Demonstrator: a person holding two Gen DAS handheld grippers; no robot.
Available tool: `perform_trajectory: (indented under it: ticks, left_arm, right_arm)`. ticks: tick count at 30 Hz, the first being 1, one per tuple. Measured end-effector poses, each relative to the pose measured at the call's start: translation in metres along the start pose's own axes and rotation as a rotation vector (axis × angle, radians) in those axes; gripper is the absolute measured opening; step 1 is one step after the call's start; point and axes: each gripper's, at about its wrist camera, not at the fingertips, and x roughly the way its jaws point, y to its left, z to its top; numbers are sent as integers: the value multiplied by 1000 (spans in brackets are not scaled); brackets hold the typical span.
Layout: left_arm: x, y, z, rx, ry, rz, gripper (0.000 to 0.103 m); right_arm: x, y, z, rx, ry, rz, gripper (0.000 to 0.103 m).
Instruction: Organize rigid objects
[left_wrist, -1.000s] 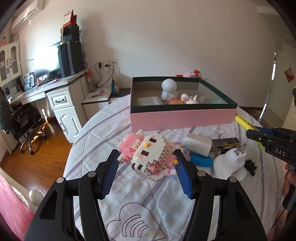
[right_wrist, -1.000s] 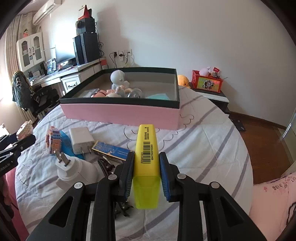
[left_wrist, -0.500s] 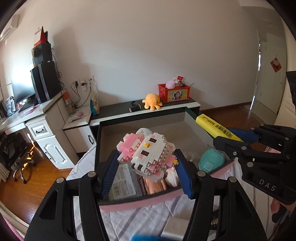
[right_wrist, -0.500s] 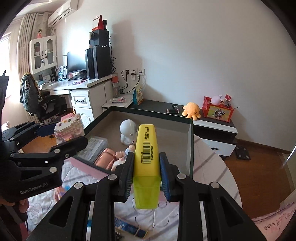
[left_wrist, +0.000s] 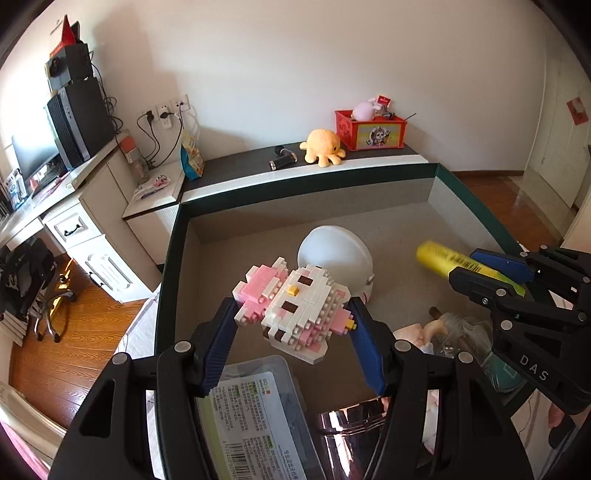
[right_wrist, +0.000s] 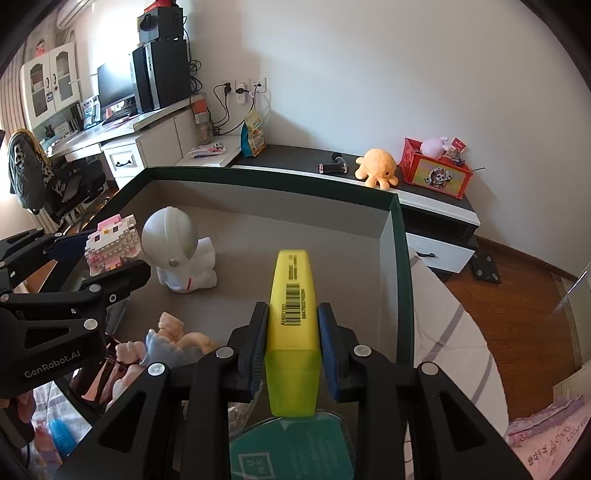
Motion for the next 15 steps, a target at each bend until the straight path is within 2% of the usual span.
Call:
perform_trajectory:
  ticks: [2, 4, 6, 7, 11, 13, 15]
  left_arm:
    - [-4, 2, -2, -16, -11, -2, 62]
    - [-15, 3, -5, -28, -28, -1, 64]
    - [-33, 5, -8, -37, -60, 2, 74]
    - [-46, 5, -10, -41, -86, 10, 81]
    - [-116, 1, -30, -40, -241, 58, 103]
    - [-151, 0, -43, -49, -323, 83, 103]
    - [-188, -1, -62, -69, -387, 96, 103]
  right_arm:
    - [-1, -4, -1, 21, -3, 12, 30]
    - [-9, -5, -3, 37, -18, 5, 44]
    - [-27, -2, -6, 48, -61, -2, 75]
    - [-38, -1, -8, 55, -85, -11, 82]
    - [-94, 7, -18, 74, -191, -16, 86]
    - [-126, 15, -26, 78, -246, -20, 90]
    - [-160, 23, -38, 80, -311, -16, 103]
